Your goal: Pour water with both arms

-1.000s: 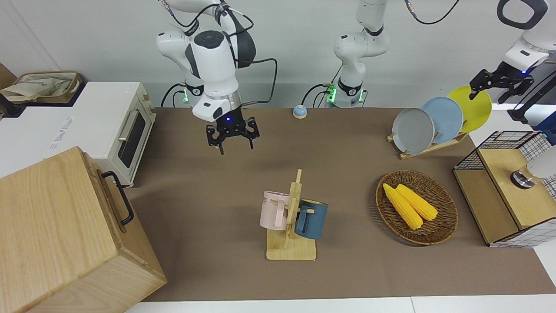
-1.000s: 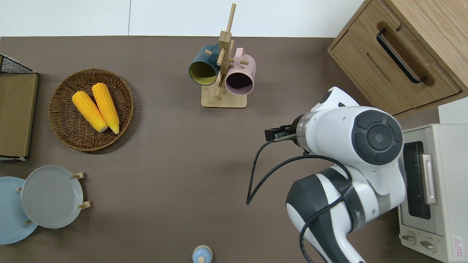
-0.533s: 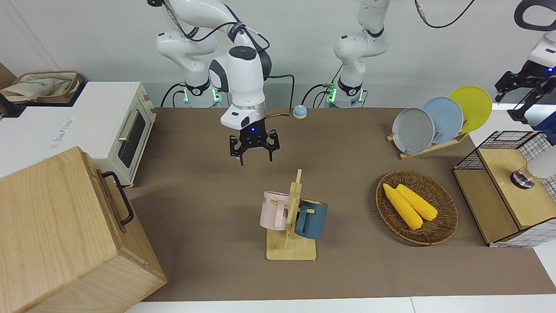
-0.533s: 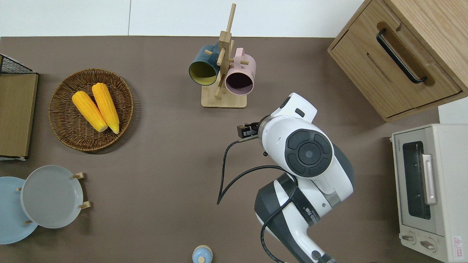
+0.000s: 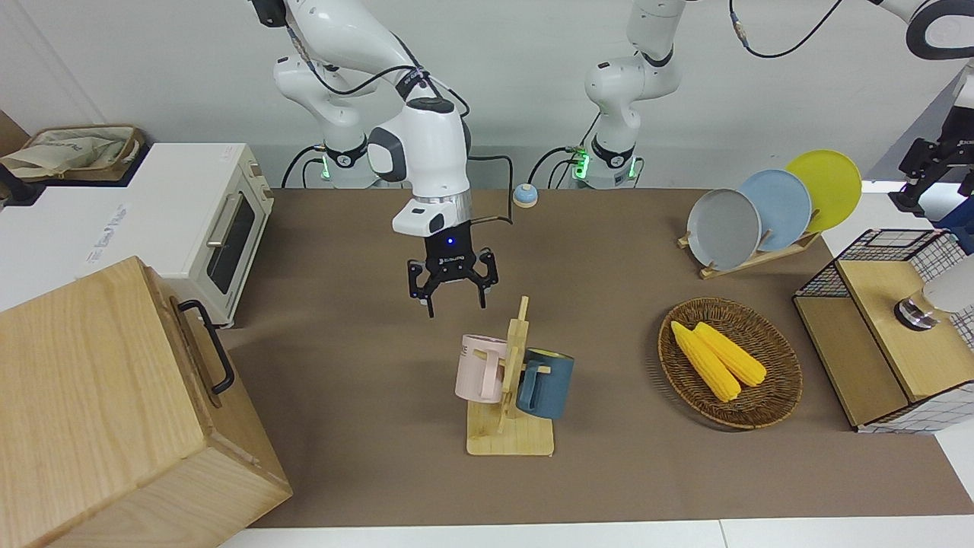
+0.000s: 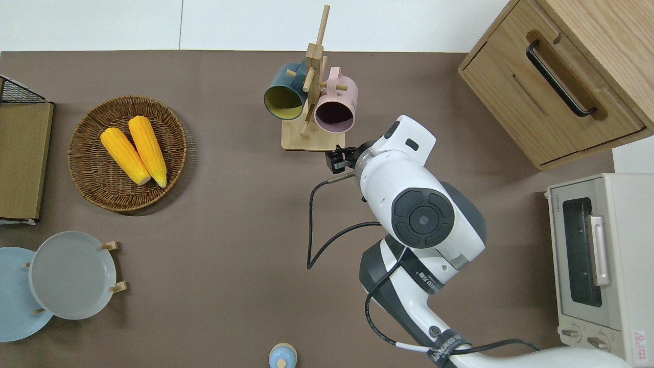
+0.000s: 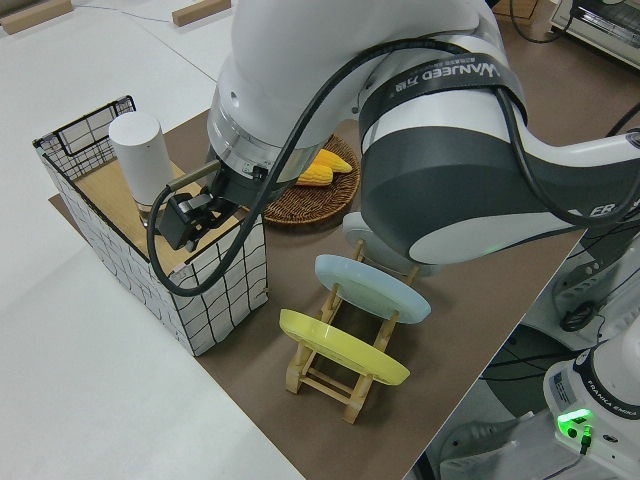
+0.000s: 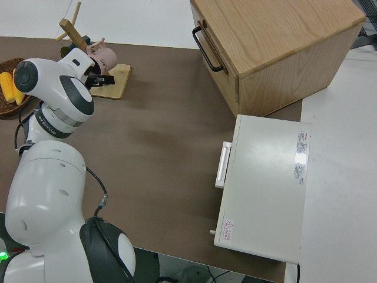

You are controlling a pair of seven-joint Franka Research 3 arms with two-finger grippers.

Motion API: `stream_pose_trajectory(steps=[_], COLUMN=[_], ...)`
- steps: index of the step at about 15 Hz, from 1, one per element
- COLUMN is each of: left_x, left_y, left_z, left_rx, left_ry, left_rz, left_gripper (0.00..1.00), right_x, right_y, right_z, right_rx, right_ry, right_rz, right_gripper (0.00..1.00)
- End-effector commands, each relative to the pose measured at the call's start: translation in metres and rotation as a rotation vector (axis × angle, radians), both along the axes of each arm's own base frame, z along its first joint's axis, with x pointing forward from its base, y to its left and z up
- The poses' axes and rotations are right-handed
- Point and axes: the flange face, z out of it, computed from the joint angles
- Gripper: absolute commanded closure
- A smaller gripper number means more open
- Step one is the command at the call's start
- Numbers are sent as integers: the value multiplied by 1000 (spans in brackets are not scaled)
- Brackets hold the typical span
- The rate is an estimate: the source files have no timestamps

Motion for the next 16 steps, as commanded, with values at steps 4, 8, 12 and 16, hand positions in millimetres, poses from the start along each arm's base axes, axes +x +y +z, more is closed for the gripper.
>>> stream_pose_trajectory(steps=[4,8,12,16], left_x=[18,39,53,59], left_y=[11,-11,-20,-11], left_z=[-21,-46,-60,-87], left_rx=[-44,-54,-97,-117], left_ry=[-204,-288,-318,-350], left_rz=[97,128,126,76], left_gripper=[7,7,9,11], right_x=[28,40,45,46], right_y=[1,4,4,5], right_z=[3,3,3,0], right_rx=[-8,2,0,5], right_ry=[-79,-90,-95,-98], right_rz=[11,15,18,25], right_gripper=[119,245,406,646])
